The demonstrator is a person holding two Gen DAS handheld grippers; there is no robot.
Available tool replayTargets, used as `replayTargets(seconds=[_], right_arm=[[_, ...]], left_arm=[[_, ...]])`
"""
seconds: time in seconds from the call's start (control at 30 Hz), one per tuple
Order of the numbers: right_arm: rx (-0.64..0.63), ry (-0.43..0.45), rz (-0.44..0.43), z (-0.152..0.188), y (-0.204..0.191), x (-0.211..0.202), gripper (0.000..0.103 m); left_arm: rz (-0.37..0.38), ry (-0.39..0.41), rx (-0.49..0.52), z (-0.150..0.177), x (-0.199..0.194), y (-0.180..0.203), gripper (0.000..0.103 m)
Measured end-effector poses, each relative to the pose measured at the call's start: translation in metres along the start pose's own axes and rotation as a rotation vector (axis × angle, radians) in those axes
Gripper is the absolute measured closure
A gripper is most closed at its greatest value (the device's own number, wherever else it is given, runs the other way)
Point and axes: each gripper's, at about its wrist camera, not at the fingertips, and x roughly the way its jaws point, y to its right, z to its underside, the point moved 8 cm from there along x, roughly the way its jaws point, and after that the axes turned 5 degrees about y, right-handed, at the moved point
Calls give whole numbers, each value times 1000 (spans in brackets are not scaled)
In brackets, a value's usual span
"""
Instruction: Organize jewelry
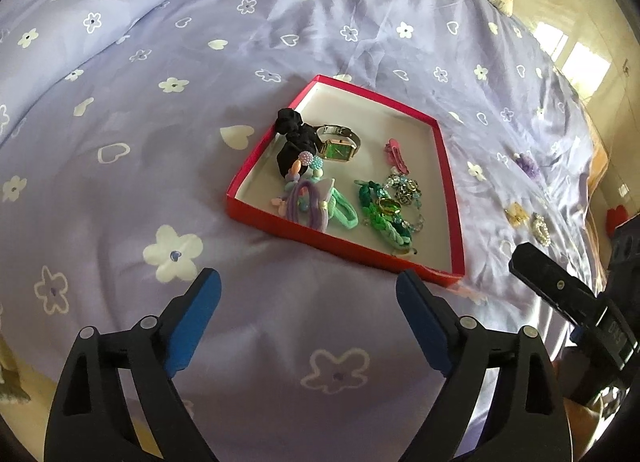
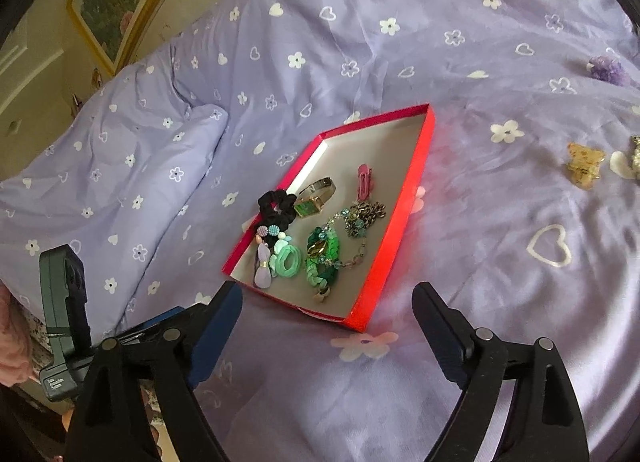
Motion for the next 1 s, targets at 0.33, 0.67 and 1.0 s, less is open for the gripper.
replayTargets(seconds=[0.33,0.67,1.0], right_arm=[[-108,37,35,-7,-13,-21,14],[-259,58,73,-33,-37,-43,4],[-267,-9,174,-12,-9,-10,4]], left_arm=[[-51,117,112,-14,-31,11,7],[-116,179,250,-37,-44,22,0],[-207,139,209,-32,-25,1,0]])
